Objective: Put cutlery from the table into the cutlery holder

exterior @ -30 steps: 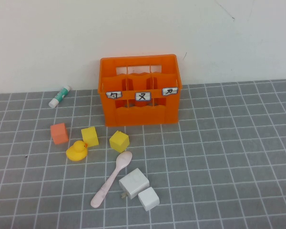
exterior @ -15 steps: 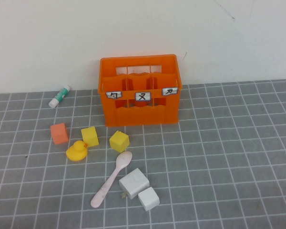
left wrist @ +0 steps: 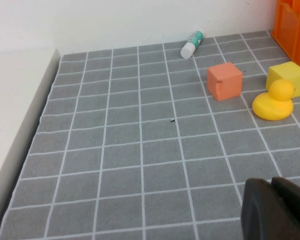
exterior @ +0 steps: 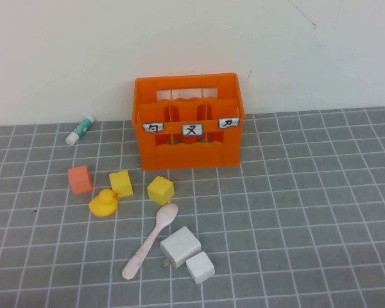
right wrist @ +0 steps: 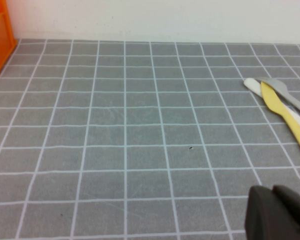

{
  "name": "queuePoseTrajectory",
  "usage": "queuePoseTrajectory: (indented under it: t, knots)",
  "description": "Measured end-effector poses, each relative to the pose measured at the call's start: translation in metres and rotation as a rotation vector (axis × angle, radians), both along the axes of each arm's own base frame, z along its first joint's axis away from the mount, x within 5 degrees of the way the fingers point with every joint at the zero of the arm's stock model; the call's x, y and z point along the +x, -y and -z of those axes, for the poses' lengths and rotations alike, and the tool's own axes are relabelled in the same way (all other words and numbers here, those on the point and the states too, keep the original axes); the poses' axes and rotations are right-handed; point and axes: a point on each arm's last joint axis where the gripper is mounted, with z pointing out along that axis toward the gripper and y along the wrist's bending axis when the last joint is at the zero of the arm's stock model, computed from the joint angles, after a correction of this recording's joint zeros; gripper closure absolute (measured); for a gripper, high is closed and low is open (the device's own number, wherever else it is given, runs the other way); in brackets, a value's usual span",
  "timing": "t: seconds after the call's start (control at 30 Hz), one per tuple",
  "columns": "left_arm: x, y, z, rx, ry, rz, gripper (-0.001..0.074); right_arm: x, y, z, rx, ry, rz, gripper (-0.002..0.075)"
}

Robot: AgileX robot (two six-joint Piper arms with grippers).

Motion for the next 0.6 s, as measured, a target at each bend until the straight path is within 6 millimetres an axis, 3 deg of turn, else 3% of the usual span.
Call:
queuePoseTrajectory:
  t: [0.13, 0.37, 0.47, 0.6]
  knots:
    - [0.001, 0.004, -0.003, -0.15, 0.042, 0.004, 0.0736, 0.0, 0.0, 0.0, 0.0, 0.0, 0.0, 0.0729]
    - [0.003, 0.011, -0.02, -1.031, 0.185, -0.051, 0.0736, 0.0, 0.0, 0.0, 0.0, 0.0, 0.0, 0.0729]
    - [0.004, 0.008, -0.024, -1.125, 0.235, -0.073, 0.0736, 0.0, 0.0, 0.0, 0.0, 0.0, 0.0, 0.0729]
    - [0.004, 0.007, -0.026, -1.094, 0.262, -0.076, 0.0736, 0.0, 0.0, 0.0, 0.0, 0.0, 0.0, 0.0729]
